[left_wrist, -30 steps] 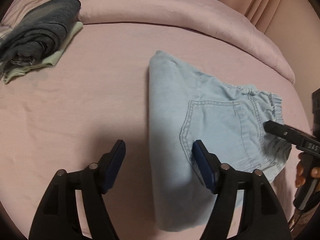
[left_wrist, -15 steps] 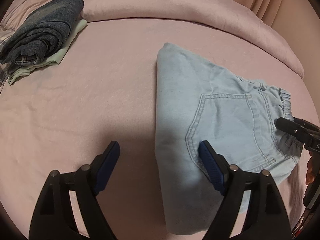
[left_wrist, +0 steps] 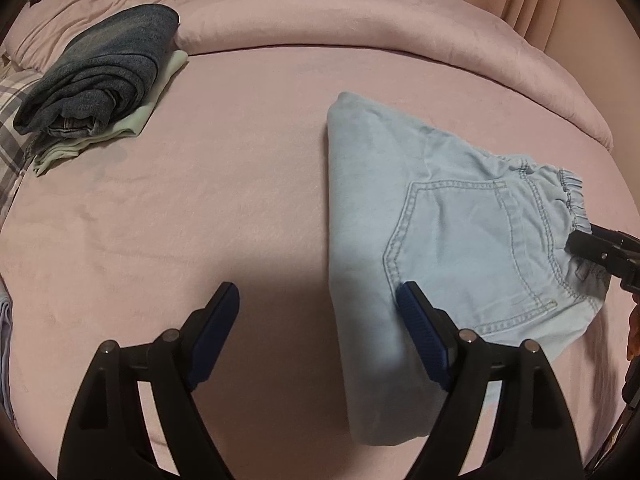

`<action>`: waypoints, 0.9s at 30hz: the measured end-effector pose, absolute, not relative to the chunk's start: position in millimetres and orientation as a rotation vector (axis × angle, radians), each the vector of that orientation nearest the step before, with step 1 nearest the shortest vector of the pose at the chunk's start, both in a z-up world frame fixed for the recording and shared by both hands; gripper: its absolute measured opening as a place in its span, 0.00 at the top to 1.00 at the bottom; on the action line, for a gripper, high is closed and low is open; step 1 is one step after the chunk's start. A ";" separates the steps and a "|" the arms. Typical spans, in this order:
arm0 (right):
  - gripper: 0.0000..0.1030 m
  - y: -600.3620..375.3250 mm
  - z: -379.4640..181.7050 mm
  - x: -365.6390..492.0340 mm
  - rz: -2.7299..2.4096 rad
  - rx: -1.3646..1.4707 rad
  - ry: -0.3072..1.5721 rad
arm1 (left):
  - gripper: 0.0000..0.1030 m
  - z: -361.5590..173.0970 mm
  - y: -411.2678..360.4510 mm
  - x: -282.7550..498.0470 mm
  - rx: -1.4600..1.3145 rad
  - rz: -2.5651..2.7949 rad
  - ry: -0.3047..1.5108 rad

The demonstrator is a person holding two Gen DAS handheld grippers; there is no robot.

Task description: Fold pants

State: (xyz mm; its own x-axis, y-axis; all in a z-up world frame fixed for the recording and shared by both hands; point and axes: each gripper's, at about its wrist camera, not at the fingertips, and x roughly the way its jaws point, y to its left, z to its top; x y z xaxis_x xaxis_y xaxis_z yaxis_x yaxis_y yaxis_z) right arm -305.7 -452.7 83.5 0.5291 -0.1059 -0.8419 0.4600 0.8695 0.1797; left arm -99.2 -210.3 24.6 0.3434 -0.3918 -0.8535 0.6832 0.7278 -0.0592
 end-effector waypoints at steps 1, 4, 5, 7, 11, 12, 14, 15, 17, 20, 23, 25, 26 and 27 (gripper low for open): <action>0.28 -453.3 80.4 -305.7 -0.352 0.414 0.966 | 0.20 23.0 -210.9 -99.5 0.334 -0.713 0.999; 0.28 -453.3 77.8 -305.0 -0.358 0.412 0.969 | 0.19 18.6 -212.7 -100.2 0.342 -0.703 0.998; 0.28 -453.1 77.4 -304.1 -0.359 0.407 0.973 | 0.19 18.1 -212.8 -100.0 0.342 -0.703 0.998; 0.28 -453.3 77.2 -304.1 -0.360 0.406 0.979 | 0.19 20.3 -211.5 -101.1 0.340 -0.698 0.996; 0.28 -450.5 85.1 -309.6 -0.358 0.421 0.963 | 0.21 27.4 -203.4 -109.4 0.344 -0.685 0.990; 0.28 -447.3 88.4 -312.9 -0.349 0.424 0.952 | 0.22 29.7 -199.1 -112.8 0.340 -0.690 0.988; 0.28 -440.6 92.3 -317.4 -0.325 0.419 0.939 | 0.22 31.3 -193.2 -118.7 0.341 -0.695 0.984; 0.28 -435.6 92.9 -319.5 -0.311 0.414 0.942 | 0.22 31.1 -190.1 -122.9 0.342 -0.699 0.986; 0.28 -428.8 90.3 -320.9 -0.306 0.397 0.960 | 0.22 28.6 -187.3 -128.6 0.350 -0.709 0.990; 0.28 -421.1 78.4 -320.7 -0.308 0.381 0.999 | 0.21 21.0 -186.5 -136.0 0.364 -0.705 0.989; 0.28 -423.3 71.5 -321.3 -0.305 0.413 1.001 | 0.21 16.6 -185.7 -136.0 0.356 -0.699 0.985; 0.27 -425.4 69.1 -321.9 -0.302 0.431 0.998 | 0.20 17.1 -185.5 -137.1 0.357 -0.695 0.982; 0.27 -425.8 68.8 -322.7 -0.302 0.436 0.997 | 0.20 17.7 -185.6 -137.9 0.359 -0.694 0.981; 0.27 -425.9 68.9 -324.3 -0.303 0.440 0.993 | 0.20 18.5 -185.6 -139.2 0.360 -0.693 0.979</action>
State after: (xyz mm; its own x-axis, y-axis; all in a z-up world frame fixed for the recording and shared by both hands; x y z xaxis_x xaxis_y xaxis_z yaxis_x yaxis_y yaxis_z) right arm -324.3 -425.9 68.9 0.5154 -0.0465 -0.8557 0.4392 0.8717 0.2172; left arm -139.2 -185.6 18.5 0.3700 -0.3709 -0.8518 0.6799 0.7329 -0.0239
